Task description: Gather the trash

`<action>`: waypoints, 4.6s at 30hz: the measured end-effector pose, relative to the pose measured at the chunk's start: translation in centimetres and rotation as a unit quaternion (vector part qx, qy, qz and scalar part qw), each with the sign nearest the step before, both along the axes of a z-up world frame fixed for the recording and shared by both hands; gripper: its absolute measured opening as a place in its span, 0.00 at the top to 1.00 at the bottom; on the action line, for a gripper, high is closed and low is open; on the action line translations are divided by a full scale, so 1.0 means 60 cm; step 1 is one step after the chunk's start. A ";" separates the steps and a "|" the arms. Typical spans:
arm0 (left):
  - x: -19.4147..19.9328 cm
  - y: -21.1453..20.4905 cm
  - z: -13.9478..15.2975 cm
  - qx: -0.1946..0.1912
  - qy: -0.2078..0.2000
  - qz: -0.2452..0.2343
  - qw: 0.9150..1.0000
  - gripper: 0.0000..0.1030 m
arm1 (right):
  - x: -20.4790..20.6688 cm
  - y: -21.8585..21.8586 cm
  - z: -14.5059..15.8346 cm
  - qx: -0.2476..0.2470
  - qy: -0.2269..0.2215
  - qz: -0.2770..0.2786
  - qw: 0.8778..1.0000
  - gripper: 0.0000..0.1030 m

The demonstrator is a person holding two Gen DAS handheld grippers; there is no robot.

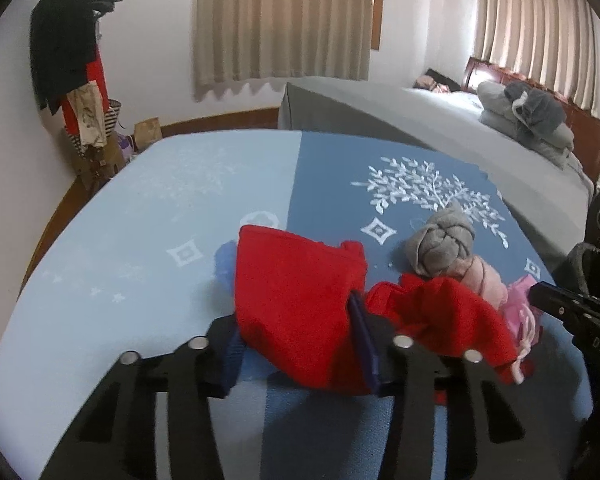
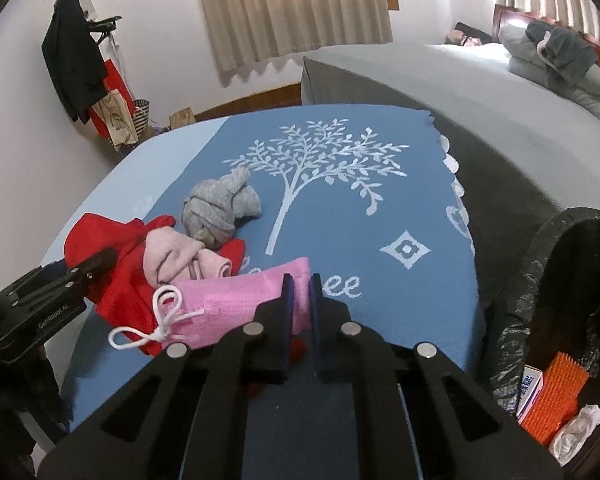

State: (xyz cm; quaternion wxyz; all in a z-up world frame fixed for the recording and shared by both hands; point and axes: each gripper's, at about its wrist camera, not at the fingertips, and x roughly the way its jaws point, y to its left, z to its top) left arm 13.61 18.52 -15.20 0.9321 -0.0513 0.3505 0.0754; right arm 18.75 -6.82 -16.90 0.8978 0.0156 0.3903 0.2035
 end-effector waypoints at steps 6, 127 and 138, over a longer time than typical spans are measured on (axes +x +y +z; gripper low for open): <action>-0.014 -0.003 0.010 0.004 -0.011 0.012 1.000 0.61 | -0.004 -0.010 0.016 0.000 -0.010 -0.004 1.000 0.93; -0.064 -0.356 0.219 -0.055 -0.161 -0.222 0.960 0.92 | -0.140 -0.338 0.190 0.009 -0.115 -0.165 0.979 0.93; -0.044 -0.502 0.173 -0.073 -0.126 -0.314 0.938 0.90 | -0.183 -0.482 0.144 -0.019 -0.099 -0.258 0.961 0.92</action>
